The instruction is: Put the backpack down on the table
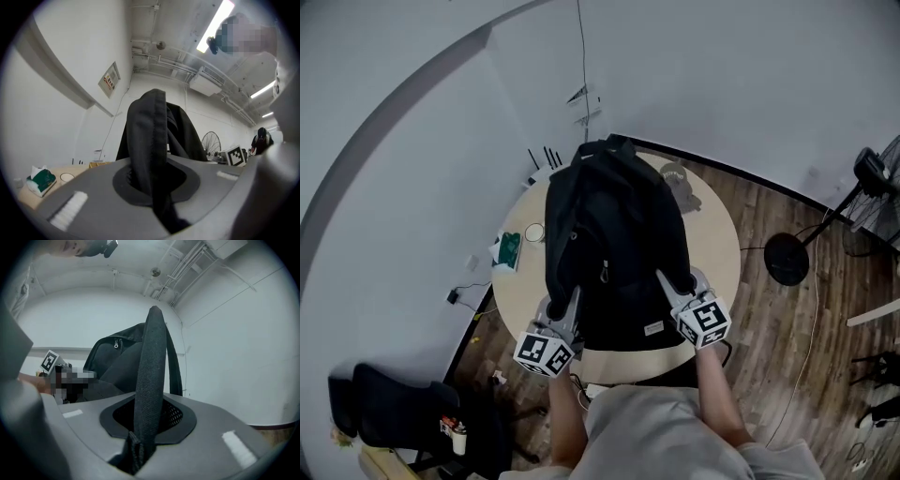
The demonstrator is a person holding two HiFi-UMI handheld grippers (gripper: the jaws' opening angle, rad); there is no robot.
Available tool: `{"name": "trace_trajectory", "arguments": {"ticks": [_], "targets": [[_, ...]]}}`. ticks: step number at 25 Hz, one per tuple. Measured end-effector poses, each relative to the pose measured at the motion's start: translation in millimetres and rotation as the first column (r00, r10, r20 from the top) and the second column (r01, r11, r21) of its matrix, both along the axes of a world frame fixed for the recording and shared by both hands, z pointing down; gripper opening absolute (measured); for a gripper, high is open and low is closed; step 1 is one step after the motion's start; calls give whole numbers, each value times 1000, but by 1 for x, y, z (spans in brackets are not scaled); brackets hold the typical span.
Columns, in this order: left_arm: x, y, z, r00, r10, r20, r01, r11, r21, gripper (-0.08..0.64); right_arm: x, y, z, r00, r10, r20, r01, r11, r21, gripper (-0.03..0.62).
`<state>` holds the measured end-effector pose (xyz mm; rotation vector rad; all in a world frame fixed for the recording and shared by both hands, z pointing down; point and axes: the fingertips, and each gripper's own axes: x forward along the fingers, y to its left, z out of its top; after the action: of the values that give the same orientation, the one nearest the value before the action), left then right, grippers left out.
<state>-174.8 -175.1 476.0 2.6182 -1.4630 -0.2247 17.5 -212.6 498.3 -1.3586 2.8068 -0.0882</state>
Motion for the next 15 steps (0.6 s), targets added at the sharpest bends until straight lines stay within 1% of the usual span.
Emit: {"name": "trace_trajectory", "arguments": {"ticks": [6,11,13,15], "targets": [[-4,-4,61,999,32,-13,-33,994,-101,69,-1,2,57,1000,19,-19,-21,994,-108,78],[-15,-12,119,999,40,9,-37,979,-200,70,-6,2,109,998,34,-45,-42,981,-189,78],[-13,-15,128,999,47,9,-44,975,-217,69,-3,-2,121,998,40,-45,-48,978,-201,78],[-11,-24,132,998,47,38,-37,972,-233,69,1,-11,127,998,46,-39,-54,975,-217,78]]}}
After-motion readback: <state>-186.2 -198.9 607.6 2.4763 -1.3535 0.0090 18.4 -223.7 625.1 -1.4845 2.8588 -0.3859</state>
